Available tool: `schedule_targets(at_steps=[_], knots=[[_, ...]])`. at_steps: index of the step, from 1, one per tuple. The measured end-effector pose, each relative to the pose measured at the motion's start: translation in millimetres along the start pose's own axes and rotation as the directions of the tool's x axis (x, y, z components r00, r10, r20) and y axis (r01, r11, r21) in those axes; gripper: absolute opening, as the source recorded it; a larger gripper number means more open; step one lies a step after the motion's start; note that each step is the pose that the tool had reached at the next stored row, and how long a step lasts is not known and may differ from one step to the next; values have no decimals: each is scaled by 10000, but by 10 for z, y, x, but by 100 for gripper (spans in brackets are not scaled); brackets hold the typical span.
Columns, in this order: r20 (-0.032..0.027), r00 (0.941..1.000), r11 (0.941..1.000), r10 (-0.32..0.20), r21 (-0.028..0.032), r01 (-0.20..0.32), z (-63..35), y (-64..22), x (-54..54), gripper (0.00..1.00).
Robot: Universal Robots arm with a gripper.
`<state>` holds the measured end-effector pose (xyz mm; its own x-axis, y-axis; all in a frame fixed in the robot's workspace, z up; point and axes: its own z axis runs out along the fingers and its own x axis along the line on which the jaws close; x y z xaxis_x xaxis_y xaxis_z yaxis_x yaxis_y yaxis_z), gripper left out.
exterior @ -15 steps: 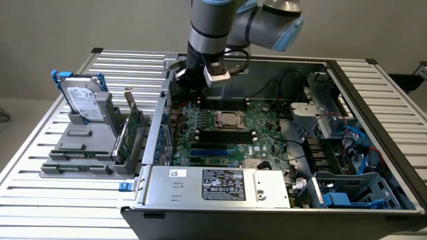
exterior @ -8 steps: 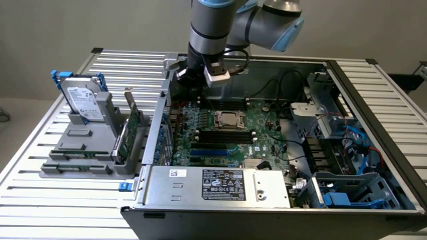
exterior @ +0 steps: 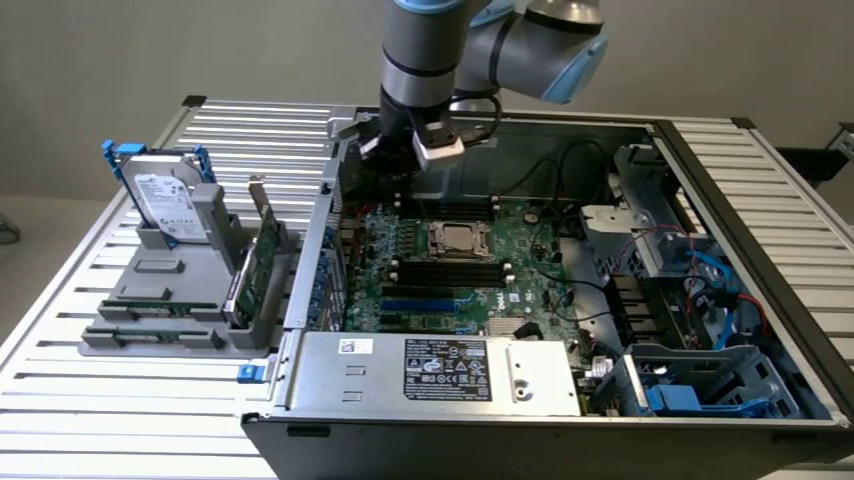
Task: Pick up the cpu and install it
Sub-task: 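Close the cpu cover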
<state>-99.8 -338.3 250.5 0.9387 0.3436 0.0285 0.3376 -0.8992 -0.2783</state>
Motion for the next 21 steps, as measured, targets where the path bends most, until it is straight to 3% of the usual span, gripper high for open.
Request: schedule_targets(at_steps=[4,9,13,16,18,21], knots=[[-302,9995,9999,-78,-116,75,5,-16,29,11],[-782,9968,9994,-179,-308,155,10,-28,63,11],[-1221,9921,9984,-271,-524,208,15,-41,83,11],[-1516,9879,9972,-320,-711,214,18,-50,93,11],[-1637,9860,9966,-328,-798,200,19,-54,96,11],[-1756,9840,9958,-285,-903,128,22,-53,98,11]])
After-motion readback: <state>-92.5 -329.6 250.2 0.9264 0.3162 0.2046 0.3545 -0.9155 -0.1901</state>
